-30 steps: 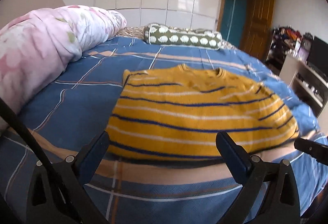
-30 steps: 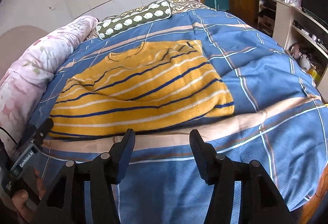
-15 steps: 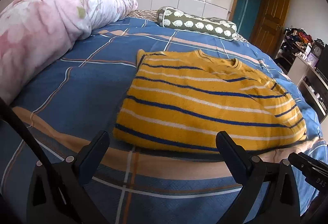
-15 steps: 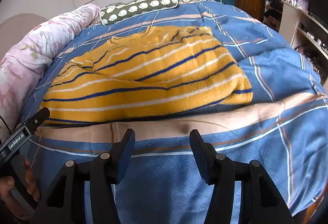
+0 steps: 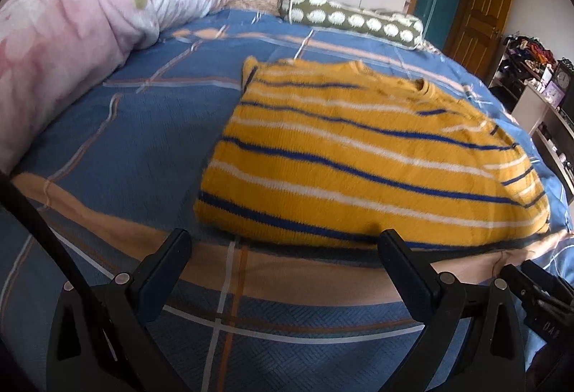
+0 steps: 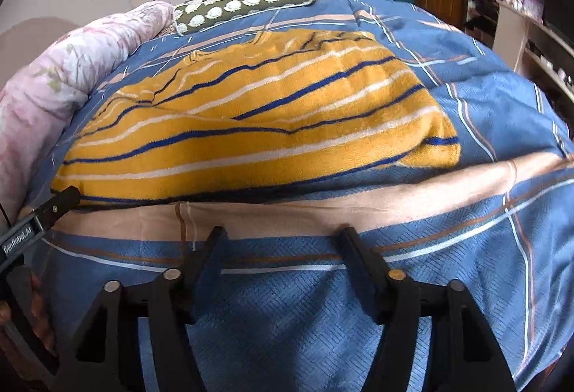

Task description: Fold small clothes

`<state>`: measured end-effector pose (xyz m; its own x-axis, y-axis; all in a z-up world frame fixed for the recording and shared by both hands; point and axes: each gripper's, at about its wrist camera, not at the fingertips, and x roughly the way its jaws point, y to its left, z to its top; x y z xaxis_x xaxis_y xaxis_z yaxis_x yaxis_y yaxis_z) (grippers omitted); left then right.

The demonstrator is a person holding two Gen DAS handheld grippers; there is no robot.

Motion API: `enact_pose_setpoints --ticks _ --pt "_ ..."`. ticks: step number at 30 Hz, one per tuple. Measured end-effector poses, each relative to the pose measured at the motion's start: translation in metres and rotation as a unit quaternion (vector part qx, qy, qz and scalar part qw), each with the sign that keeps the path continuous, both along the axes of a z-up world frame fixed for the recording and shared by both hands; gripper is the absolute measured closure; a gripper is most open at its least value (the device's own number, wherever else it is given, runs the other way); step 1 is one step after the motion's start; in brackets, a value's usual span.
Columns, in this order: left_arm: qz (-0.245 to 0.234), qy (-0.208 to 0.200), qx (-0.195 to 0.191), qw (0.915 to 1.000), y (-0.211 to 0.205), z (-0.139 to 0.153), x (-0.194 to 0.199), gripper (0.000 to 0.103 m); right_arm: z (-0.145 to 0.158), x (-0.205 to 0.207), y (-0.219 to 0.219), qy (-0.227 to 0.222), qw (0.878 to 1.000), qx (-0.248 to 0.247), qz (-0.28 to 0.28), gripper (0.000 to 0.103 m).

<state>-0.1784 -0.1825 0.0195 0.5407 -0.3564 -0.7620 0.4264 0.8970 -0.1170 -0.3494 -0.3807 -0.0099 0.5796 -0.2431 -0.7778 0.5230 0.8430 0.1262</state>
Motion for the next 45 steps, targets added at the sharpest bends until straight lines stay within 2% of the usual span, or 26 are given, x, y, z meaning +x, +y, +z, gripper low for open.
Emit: enact_pose_setpoints --ticks 4,9,15,40,45 --pt "0.01 0.03 0.001 0.9995 0.002 -0.01 0.008 0.0 -0.004 0.004 0.006 -0.003 1.0 -0.021 -0.004 0.021" --pt "0.008 0.023 0.022 0.9994 -0.005 -0.012 0.006 0.0 -0.009 0.006 0.012 -0.013 0.999 -0.049 -0.001 0.011" --pt "0.008 0.021 0.049 0.9986 -0.012 -0.015 0.006 0.0 -0.011 0.008 0.012 -0.023 0.998 -0.054 0.005 0.005" --pt "0.008 0.017 0.073 0.9971 -0.016 -0.017 0.005 0.0 -0.013 0.004 0.015 -0.029 0.997 -0.065 0.004 0.005" --pt "0.008 0.016 0.072 0.9973 -0.016 -0.017 0.006 0.0 -0.013 0.006 0.014 -0.03 0.998 -0.053 0.02 0.0"
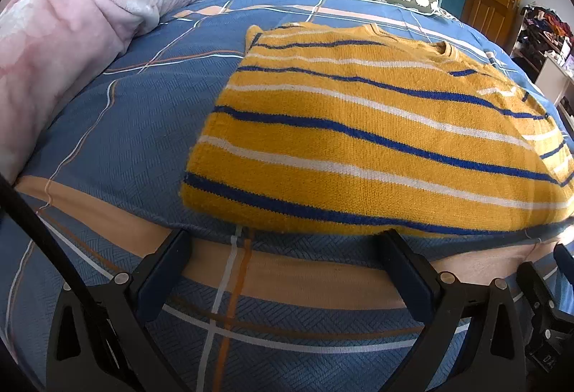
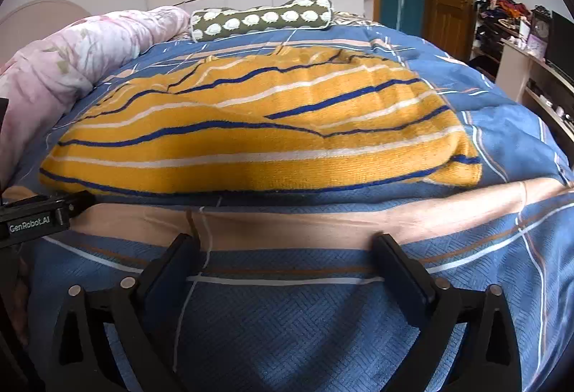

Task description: Fold small clothes

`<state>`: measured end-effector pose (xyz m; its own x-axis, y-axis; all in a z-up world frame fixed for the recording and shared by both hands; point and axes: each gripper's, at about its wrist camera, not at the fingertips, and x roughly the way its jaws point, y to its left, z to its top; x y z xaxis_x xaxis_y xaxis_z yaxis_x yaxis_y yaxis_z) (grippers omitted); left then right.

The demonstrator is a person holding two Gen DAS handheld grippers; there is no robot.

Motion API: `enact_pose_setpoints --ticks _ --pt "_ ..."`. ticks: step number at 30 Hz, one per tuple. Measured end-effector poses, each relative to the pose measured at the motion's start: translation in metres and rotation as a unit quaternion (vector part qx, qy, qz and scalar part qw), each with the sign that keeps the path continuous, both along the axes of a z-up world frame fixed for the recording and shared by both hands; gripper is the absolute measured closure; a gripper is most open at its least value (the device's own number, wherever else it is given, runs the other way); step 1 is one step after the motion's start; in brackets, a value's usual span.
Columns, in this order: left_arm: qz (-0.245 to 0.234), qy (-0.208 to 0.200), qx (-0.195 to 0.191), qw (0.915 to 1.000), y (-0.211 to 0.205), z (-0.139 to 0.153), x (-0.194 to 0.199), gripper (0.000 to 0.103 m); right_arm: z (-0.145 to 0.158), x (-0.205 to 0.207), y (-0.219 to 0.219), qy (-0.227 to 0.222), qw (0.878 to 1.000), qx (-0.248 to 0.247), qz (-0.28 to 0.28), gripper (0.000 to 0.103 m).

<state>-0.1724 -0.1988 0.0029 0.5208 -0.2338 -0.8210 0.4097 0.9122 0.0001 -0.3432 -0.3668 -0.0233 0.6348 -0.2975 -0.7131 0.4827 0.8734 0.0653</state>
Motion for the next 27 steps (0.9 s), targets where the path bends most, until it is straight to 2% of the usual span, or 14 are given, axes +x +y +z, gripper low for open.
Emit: enact_pose_setpoints --ticks 4,6,8,10,12,14,15,16,18,21,24,26,27 --pt "-0.004 0.002 -0.01 0.9999 0.004 0.004 -0.001 0.0 -0.001 0.0 0.001 -0.003 1.0 -0.001 -0.001 0.0" --pt "-0.001 -0.008 -0.032 0.9995 0.012 0.012 -0.005 0.001 -0.001 0.0 0.001 -0.001 1.0 -0.001 0.0 0.0" --pt "0.0 -0.034 -0.065 0.9973 0.023 0.027 -0.013 0.001 -0.001 0.001 0.001 0.007 1.0 0.001 0.002 0.0" --pt "-0.006 -0.071 -0.085 0.9939 0.037 0.044 -0.022 0.001 0.006 0.006 -0.004 0.039 0.999 0.021 0.017 0.003" --pt "-0.002 -0.108 -0.09 0.9901 0.055 0.057 -0.03 0.001 0.026 -0.002 -0.019 0.016 0.998 0.063 0.027 0.029" --pt "0.007 -0.126 -0.089 0.988 0.075 0.063 -0.031 0.001 0.058 -0.022 -0.05 -0.041 0.995 0.09 -0.008 0.028" --pt "0.013 -0.127 -0.089 0.9878 0.082 0.063 -0.029 0.001 0.065 -0.027 -0.062 -0.055 0.994 0.095 -0.025 0.027" --pt "0.023 -0.12 -0.093 0.9881 0.092 0.062 -0.025 0.001 0.074 -0.034 -0.086 -0.073 0.99 0.113 -0.051 0.026" --pt "0.042 -0.094 -0.106 0.989 0.109 0.058 -0.014 0.001 0.073 -0.038 -0.12 -0.08 0.983 0.149 -0.076 0.025" --pt "0.076 -0.039 -0.147 0.9855 0.128 0.048 0.002 0.001 0.047 -0.038 -0.166 -0.068 0.968 0.213 -0.117 0.025" --pt "0.093 -0.002 -0.174 0.9803 0.136 0.038 0.011 0.001 0.022 -0.042 -0.187 -0.087 0.944 0.29 -0.132 0.025" --pt "0.094 0.007 -0.175 0.9802 0.134 0.034 0.014 0.001 0.014 -0.036 -0.187 -0.095 0.937 0.314 -0.123 0.025" --pt "0.092 0.007 -0.172 0.9808 0.131 0.032 0.014 0.001 0.011 -0.032 -0.183 -0.091 0.938 0.314 -0.116 0.025"
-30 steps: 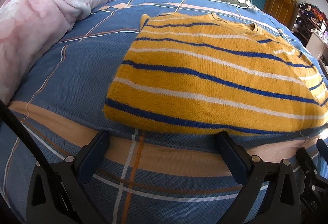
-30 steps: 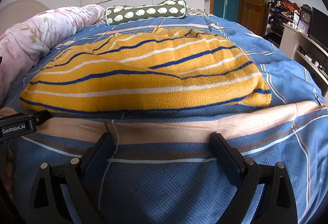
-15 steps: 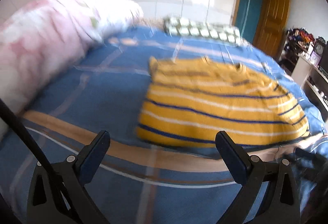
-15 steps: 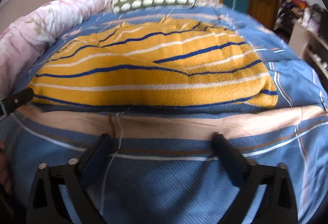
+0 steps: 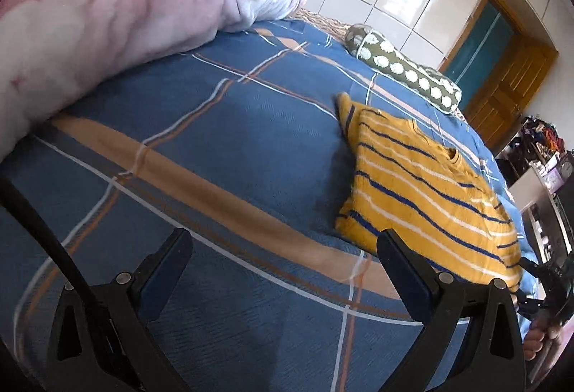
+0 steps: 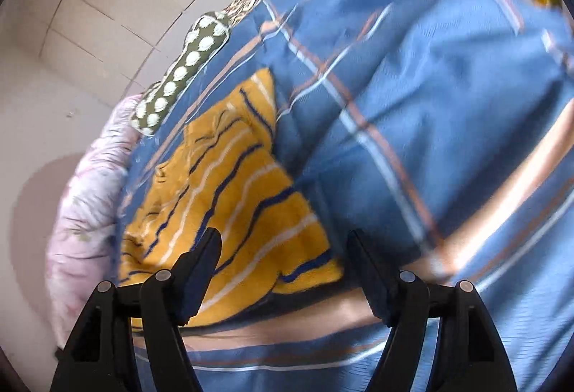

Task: Fold small clothes
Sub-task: 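Grasp the side edge of the yellow sweater with the right tool and lift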

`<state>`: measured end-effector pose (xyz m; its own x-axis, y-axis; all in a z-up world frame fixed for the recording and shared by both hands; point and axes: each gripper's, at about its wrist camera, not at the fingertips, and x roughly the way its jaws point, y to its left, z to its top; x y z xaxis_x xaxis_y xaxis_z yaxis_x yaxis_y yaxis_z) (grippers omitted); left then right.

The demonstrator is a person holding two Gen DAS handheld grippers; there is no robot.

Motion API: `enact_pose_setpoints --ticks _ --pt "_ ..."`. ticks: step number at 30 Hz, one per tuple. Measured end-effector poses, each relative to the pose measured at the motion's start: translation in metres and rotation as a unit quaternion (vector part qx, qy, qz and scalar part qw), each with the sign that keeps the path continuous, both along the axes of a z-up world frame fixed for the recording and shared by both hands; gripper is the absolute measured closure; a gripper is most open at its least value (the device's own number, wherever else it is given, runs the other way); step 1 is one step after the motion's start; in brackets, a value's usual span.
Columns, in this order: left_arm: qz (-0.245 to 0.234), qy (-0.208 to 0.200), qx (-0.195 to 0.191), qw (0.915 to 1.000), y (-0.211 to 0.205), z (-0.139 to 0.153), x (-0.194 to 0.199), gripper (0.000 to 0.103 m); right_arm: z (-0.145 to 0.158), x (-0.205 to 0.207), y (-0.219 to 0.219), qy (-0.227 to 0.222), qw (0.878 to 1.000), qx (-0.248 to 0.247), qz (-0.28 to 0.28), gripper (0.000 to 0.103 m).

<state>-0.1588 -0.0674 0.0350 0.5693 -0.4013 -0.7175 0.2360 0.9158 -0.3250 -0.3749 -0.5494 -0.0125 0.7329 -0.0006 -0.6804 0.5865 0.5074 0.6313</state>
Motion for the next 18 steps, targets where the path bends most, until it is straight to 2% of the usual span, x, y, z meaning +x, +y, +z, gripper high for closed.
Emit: enact_pose_setpoints --ticks 5,6,7,8,9,13,16,18 --pt "-0.021 0.005 0.012 0.9997 -0.013 -0.005 -0.002 0.001 0.002 0.012 0.016 0.02 0.999 -0.049 0.0 0.024" --pt "-0.021 0.004 0.015 0.9997 -0.014 -0.006 -0.002 0.001 0.002 0.013 0.018 0.024 0.998 -0.053 0.004 0.042" --pt "-0.021 0.004 0.016 0.9996 -0.014 -0.005 -0.002 0.001 0.002 0.019 0.019 0.027 0.999 -0.038 0.025 0.063" --pt "-0.018 0.004 0.015 0.9997 -0.012 -0.004 -0.002 0.001 0.001 0.022 0.018 0.027 0.999 -0.012 0.036 0.08" --pt "-0.014 0.003 0.012 0.9998 -0.009 -0.002 -0.001 0.001 0.007 0.025 0.02 0.033 0.999 -0.018 0.031 0.08" --pt "0.022 -0.011 -0.003 0.9997 0.014 0.012 0.008 0.001 0.063 0.063 0.058 0.046 0.989 -0.121 0.068 0.081" --pt "0.061 -0.027 -0.008 0.9977 0.04 0.021 0.014 0.001 0.107 0.12 0.12 0.041 0.967 -0.207 0.142 0.081" --pt "0.09 -0.029 -0.015 0.9954 0.059 0.024 0.019 0.001 0.12 0.158 0.169 0.032 0.951 -0.23 0.205 0.081"
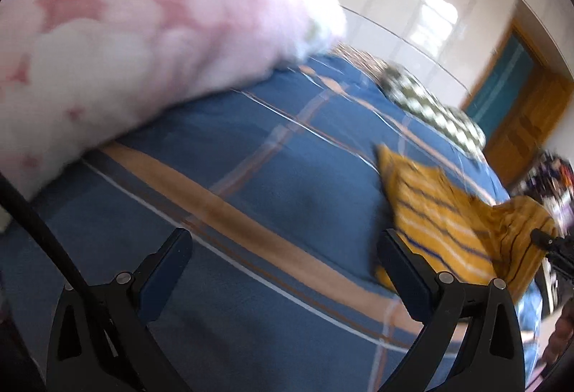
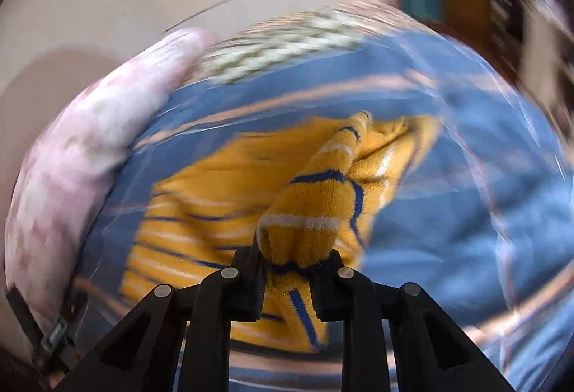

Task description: Fold small clothes

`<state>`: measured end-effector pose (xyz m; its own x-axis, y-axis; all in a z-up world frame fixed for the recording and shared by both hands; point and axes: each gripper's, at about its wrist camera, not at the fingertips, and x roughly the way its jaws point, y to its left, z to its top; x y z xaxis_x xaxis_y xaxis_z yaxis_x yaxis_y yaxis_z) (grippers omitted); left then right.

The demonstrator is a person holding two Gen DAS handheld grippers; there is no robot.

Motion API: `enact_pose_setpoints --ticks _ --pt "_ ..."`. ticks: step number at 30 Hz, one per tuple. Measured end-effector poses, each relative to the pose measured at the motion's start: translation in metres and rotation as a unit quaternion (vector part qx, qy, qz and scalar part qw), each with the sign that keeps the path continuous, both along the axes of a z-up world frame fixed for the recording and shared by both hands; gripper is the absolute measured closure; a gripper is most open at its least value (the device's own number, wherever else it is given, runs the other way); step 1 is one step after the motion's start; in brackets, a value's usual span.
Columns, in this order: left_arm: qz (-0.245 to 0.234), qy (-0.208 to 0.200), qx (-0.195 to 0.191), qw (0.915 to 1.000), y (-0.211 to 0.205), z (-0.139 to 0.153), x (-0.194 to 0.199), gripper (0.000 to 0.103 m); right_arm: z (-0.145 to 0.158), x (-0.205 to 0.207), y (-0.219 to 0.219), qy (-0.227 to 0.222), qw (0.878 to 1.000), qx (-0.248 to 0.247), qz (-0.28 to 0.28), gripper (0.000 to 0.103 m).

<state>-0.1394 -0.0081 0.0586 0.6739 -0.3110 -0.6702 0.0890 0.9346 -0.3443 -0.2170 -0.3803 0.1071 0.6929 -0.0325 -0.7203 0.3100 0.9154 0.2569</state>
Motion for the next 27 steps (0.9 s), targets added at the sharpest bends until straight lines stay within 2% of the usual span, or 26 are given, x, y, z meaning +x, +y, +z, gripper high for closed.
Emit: enact_pose_setpoints --ticks 3,6,9,12,16,18,21,24,27 --pt "0.035 0.006 -0.022 0.9991 0.028 -0.002 0.006 0.001 -0.009 0.042 0.062 0.016 0.997 -0.012 0.074 0.082" --pt "0.052 0.016 -0.037 0.9978 0.045 -0.007 0.011 0.001 -0.049 0.077 0.116 0.059 0.99 -0.007 0.13 0.082" --pt "0.054 0.016 -0.037 0.9977 0.053 -0.008 0.013 0.001 -0.078 0.092 0.144 0.082 0.985 -0.027 0.153 0.082" --pt "0.049 0.01 -0.041 0.9979 0.055 -0.005 0.012 0.001 -0.084 0.094 0.142 0.085 0.985 -0.018 0.151 0.08" --pt "0.047 0.009 -0.044 0.9979 0.053 -0.004 0.008 0.001 -0.073 0.089 0.136 0.074 0.982 0.029 0.173 0.072" --pt "0.048 0.009 -0.04 0.998 0.051 -0.003 0.007 0.001 -0.067 0.079 0.143 0.064 0.974 0.073 0.205 0.072" --pt "0.049 0.012 -0.034 0.9981 0.044 -0.004 0.011 0.001 -0.062 0.073 0.155 0.056 0.959 0.113 0.254 0.072" --pt "0.05 0.015 -0.034 0.9981 0.042 -0.007 0.012 0.001 -0.047 0.059 0.145 0.031 0.964 0.102 0.243 0.072" --pt "0.043 0.014 -0.031 0.9985 0.033 -0.008 0.012 0.001 -0.028 0.058 0.119 0.005 0.982 0.057 0.178 0.073"
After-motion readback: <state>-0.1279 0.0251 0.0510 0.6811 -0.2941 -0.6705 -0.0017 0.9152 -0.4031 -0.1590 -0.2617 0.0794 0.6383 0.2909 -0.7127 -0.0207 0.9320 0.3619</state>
